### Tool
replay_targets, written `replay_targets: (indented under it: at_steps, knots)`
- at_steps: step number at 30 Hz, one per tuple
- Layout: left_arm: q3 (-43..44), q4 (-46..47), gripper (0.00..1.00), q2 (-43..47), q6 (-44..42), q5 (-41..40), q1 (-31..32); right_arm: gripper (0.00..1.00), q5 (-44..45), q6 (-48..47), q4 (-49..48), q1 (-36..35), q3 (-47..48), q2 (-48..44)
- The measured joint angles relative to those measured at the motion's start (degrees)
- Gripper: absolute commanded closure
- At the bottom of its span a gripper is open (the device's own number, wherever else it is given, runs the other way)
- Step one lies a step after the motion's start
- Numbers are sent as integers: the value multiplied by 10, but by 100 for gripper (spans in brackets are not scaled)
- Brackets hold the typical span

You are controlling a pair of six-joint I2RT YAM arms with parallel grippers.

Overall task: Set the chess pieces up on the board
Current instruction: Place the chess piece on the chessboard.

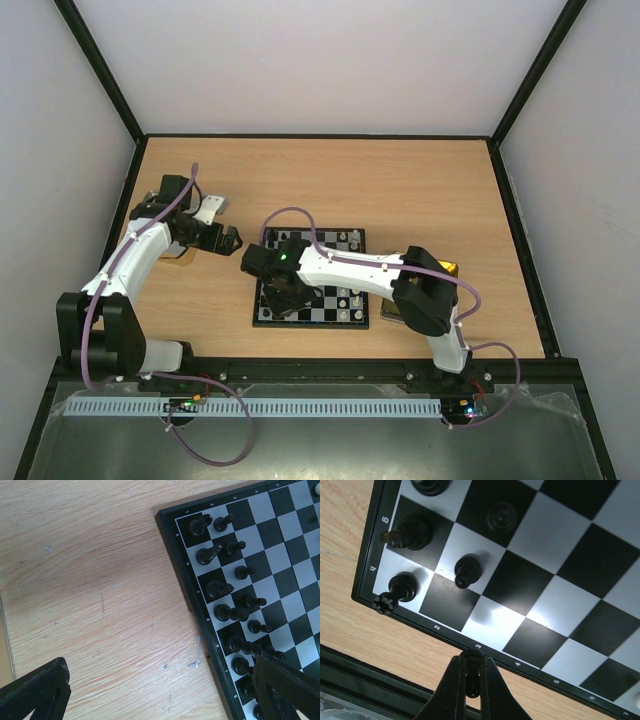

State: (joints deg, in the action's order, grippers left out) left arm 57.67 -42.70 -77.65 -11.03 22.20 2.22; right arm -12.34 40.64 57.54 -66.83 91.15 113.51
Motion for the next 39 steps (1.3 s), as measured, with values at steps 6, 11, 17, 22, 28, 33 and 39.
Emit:
replay_targets:
  at_steps: [6, 11, 17, 22, 28, 33, 39]
  knots:
    - [-5, 2, 1, 0, 3, -14, -6, 97, -12, -10, -2, -3, 5, 9]
    - [-5, 4, 1, 0, 4, -19, -9, 97, -14, -17, -7, -3, 14, 20]
    - [-5, 4, 1, 2, 5, -23, -14, 97, -16, -26, -9, -3, 27, 47]
    - [-5, 5, 1, 7, 7, -26, -17, 95, -16, -32, -8, -3, 40, 57]
    - [-5, 9, 1, 8, 8, -28, -19, 95, -15, -33, -8, -3, 51, 61]
    - [-5, 9, 1, 8, 8, -28, -19, 94, -13, -33, -8, -3, 51, 68]
    - [-5, 9, 1, 8, 8, -28, -19, 92, -13, -34, -8, -1, 51, 74]
